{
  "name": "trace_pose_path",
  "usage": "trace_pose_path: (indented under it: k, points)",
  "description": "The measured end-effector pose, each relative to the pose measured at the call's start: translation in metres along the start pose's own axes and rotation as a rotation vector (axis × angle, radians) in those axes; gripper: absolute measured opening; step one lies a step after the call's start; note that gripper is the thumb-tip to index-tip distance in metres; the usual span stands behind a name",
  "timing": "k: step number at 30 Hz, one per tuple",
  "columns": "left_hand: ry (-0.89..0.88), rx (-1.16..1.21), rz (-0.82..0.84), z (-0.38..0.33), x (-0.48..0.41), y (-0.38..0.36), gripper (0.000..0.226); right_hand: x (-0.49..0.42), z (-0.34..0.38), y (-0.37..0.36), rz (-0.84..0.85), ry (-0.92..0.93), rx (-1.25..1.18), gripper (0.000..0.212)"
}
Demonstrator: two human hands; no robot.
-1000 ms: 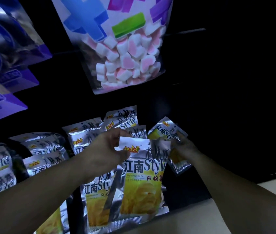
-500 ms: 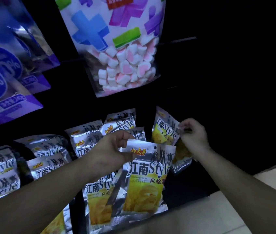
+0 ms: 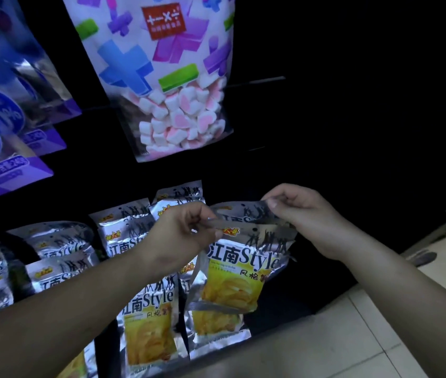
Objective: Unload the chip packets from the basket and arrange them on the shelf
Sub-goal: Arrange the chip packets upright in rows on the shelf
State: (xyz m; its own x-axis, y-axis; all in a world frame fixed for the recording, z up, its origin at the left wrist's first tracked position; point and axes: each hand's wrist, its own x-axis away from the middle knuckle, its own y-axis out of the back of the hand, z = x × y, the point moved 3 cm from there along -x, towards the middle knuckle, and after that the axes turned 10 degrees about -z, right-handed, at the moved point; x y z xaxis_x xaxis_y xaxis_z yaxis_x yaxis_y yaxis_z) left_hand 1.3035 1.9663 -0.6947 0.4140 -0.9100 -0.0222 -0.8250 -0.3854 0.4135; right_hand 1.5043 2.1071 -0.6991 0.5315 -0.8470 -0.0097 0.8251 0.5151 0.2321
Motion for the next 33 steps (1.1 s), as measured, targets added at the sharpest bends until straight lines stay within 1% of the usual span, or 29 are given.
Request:
trace_pose_path:
  k: [2, 5, 7, 8, 9, 11, 14, 15, 17, 19, 20, 21, 22, 23, 25, 26, 28, 30, 31, 33]
  points:
    - [-0.028, 0.032, -0.032, -0.004, -0.001, -0.002, 0.009, 0.003, 0.003, 0.000, 0.023, -0.046, -0.077, 0.015]
    - [-0.034, 0.092, -0.107, -0.004, -0.002, -0.001, 0.011, 0.005, 0.003, -0.002, 0.015, -0.115, -0.186, 0.019]
    - [-0.017, 0.131, -0.172, -0.001, -0.002, 0.001, 0.013, 0.006, 0.005, -0.007, 0.049, -0.105, -0.223, 0.016]
    - [-0.001, 0.154, -0.206, 0.001, -0.002, 0.002, 0.012, 0.007, 0.006, -0.010, 0.083, -0.089, -0.216, 0.013]
    - [0.022, 0.182, -0.237, 0.003, -0.003, 0.003, 0.010, 0.009, 0.007, -0.013, 0.116, -0.079, -0.198, 0.014]
    - [0.067, 0.226, -0.281, 0.005, -0.003, 0.005, 0.006, 0.010, 0.006, -0.019, 0.147, -0.064, -0.141, 0.022]
    - [0.080, 0.160, -0.325, 0.007, -0.001, 0.006, 0.008, 0.010, 0.003, -0.024, 0.054, -0.034, -0.120, 0.022]
    - [0.099, 0.119, -0.342, 0.009, -0.001, 0.007, 0.013, 0.010, 0.001, -0.025, 0.034, -0.038, -0.113, 0.024]
    - [0.162, 0.042, -0.366, 0.009, 0.001, 0.010, 0.032, 0.012, -0.003, -0.026, 0.041, -0.045, -0.106, 0.027]
    - [0.232, 0.034, -0.305, 0.009, 0.002, 0.012, 0.057, 0.014, -0.004, -0.026, 0.045, -0.042, -0.117, 0.031]
    - [0.279, 0.075, -0.245, 0.010, 0.004, 0.011, 0.061, 0.014, -0.005, -0.025, 0.040, -0.043, -0.130, 0.031]
    - [0.315, 0.131, -0.176, 0.011, 0.006, 0.008, 0.054, 0.014, -0.007, -0.024, 0.033, -0.043, -0.151, 0.031]
    - [0.328, 0.173, -0.109, 0.011, 0.009, 0.006, 0.040, 0.014, -0.007, -0.023, 0.027, -0.047, -0.168, 0.030]
    - [0.302, 0.180, -0.067, 0.009, 0.011, 0.005, 0.027, 0.013, -0.010, -0.021, 0.026, -0.046, -0.182, 0.029]
    - [0.212, 0.169, -0.037, 0.007, 0.014, 0.005, 0.011, 0.012, -0.013, -0.020, 0.013, -0.052, -0.210, 0.032]
    - [0.181, 0.167, -0.032, 0.007, 0.015, 0.006, 0.011, 0.012, -0.013, -0.021, -0.004, -0.070, -0.235, 0.036]
    - [0.182, 0.148, -0.038, 0.008, 0.014, 0.011, 0.013, 0.009, -0.023, -0.020, -0.064, -0.117, -0.289, 0.042]
    - [0.190, 0.084, -0.052, 0.011, 0.015, 0.020, 0.009, 0.005, -0.043, -0.015, -0.175, -0.168, -0.216, 0.033]
    - [0.174, 0.044, -0.052, 0.014, 0.015, 0.025, 0.012, 0.003, -0.058, -0.013, -0.209, -0.200, -0.142, 0.036]
    - [0.141, -0.039, -0.056, 0.017, 0.016, 0.036, 0.015, 0.002, -0.095, -0.010, -0.229, -0.314, -0.036, 0.065]
